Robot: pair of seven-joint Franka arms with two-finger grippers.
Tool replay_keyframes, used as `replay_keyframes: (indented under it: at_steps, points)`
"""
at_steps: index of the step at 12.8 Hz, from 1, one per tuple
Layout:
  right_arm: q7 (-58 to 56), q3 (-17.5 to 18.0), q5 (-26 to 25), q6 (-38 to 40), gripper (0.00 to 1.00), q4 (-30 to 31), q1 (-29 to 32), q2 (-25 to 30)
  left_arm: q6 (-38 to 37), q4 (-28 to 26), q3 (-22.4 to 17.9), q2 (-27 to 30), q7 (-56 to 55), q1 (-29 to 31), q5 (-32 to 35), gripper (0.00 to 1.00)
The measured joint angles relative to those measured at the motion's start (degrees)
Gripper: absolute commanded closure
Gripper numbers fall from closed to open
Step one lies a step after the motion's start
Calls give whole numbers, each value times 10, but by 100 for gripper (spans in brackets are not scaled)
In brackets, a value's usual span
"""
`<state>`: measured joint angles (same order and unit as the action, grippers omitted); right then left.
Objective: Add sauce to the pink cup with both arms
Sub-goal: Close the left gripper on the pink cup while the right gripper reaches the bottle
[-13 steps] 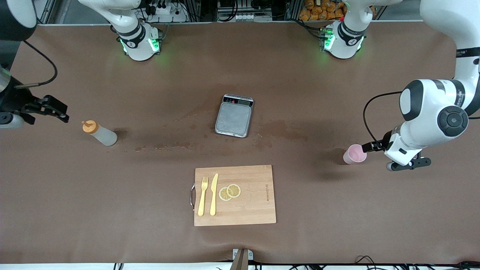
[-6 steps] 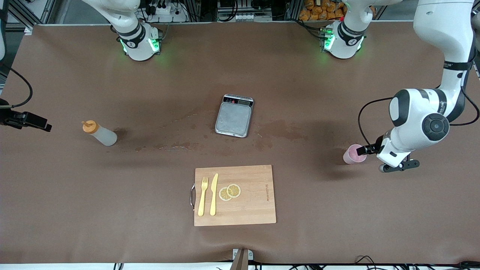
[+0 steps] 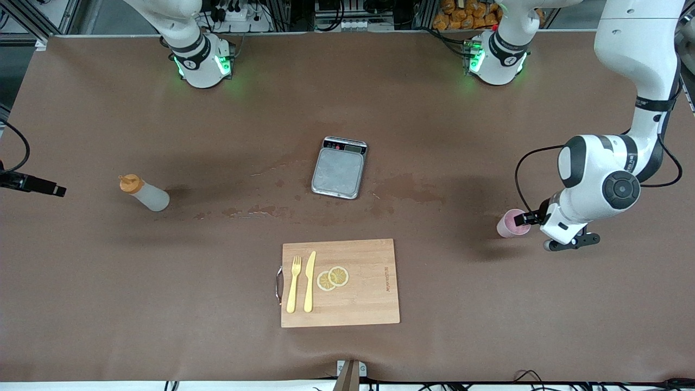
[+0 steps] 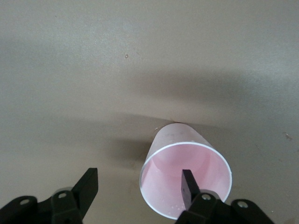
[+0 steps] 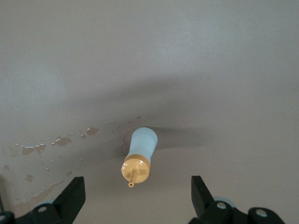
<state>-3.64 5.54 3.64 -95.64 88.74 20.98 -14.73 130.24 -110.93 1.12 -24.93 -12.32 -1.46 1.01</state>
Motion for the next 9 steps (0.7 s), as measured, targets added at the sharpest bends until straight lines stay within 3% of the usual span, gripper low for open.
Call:
replay_keyframes:
  at_steps: [3, 7, 9]
  points:
    - [-2, 0, 9, -1, 0, -22, 11, -32, 5, 0, 0, -12, 0, 0, 0, 47]
    - [-3, 0, 11, -1, 0, -36, 20, -62, 13, 0, 0, -19, 0, 0, 0, 96]
    - [-3, 0, 12, -1, 0, -37, 30, -79, 13, 0, 0, -19, 0, 0, 0, 100]
